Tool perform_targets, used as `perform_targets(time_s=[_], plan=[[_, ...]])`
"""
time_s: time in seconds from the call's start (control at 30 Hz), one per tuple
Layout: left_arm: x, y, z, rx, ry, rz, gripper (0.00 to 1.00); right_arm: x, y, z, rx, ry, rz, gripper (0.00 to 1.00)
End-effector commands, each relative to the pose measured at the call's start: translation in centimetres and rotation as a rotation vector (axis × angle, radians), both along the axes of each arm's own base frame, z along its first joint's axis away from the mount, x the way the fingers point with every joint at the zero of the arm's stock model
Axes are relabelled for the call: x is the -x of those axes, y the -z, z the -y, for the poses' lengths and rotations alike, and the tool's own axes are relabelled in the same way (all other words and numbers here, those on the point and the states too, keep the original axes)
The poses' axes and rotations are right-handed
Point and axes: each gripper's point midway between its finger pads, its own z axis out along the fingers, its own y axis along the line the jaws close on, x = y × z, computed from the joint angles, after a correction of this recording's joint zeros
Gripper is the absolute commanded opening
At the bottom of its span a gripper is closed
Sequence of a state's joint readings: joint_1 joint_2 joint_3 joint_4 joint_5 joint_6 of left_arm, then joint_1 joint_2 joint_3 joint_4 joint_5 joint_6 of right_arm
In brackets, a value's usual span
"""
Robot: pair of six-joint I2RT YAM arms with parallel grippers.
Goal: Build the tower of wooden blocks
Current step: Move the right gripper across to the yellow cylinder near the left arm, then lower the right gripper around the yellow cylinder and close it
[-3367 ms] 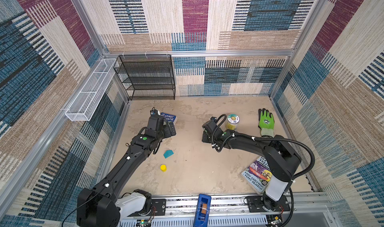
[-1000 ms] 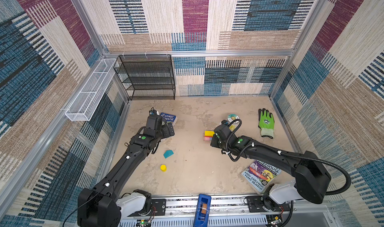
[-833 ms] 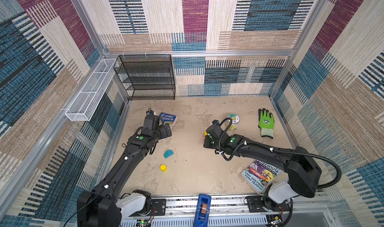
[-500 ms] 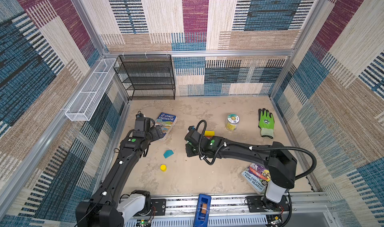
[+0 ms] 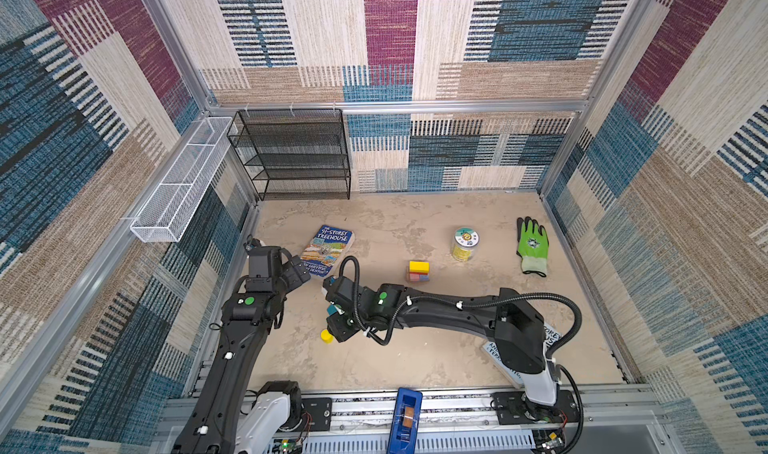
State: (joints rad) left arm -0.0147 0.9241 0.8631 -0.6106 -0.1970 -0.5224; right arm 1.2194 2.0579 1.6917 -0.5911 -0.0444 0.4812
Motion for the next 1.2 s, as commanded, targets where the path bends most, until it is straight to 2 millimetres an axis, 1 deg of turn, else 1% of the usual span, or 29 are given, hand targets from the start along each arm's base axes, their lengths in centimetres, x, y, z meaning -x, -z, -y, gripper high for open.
perform_targets(time_s=[0.0,0.1,0.23,0.4,0.5,0.67,0.8,1.03,1.17], plan=[[1.3,0.2,-1.3,-0.01,-0.082,-0.012,0.98,1.1,1.0,-0.8,0.055,-0.075,0.006,0.56],[1.9,0.0,-1.9,-0.013,-0.117,0.002,0.98,1.6,1.6,-1.6,0.085,-0.101,0.015,0.58],[2.7,-0.3,-2.6,-0.022,-0.157,0.014,0.98,1.9,2.8,-2.1,0.135,-0.11,0.018,0.6],[3.5,-0.7,-3.3,-0.029,-0.197,0.035,0.98,1.4,4.5,-2.3,0.183,-0.087,0.028,0.61],[3.8,-0.9,-3.5,-0.033,-0.211,0.044,0.98,0.4,5.2,-2.2,0.22,-0.051,0.055,0.6],[3.7,-0.9,-3.4,-0.028,-0.203,0.051,0.98,-0.4,5.7,-2.6,0.234,-0.019,0.08,0.57],[3.7,-1.0,-3.3,-0.025,-0.198,0.056,0.98,-1.0,6.2,-2.5,0.267,0.002,0.1,0.56],[3.7,-0.9,-3.2,-0.024,-0.194,0.059,0.98,-0.9,6.8,-2.5,0.276,0.003,0.093,0.5],[3.6,-1.0,-3.2,-0.021,-0.192,0.062,0.98,-1.0,7.1,-2.4,0.282,0.006,0.093,0.45]])
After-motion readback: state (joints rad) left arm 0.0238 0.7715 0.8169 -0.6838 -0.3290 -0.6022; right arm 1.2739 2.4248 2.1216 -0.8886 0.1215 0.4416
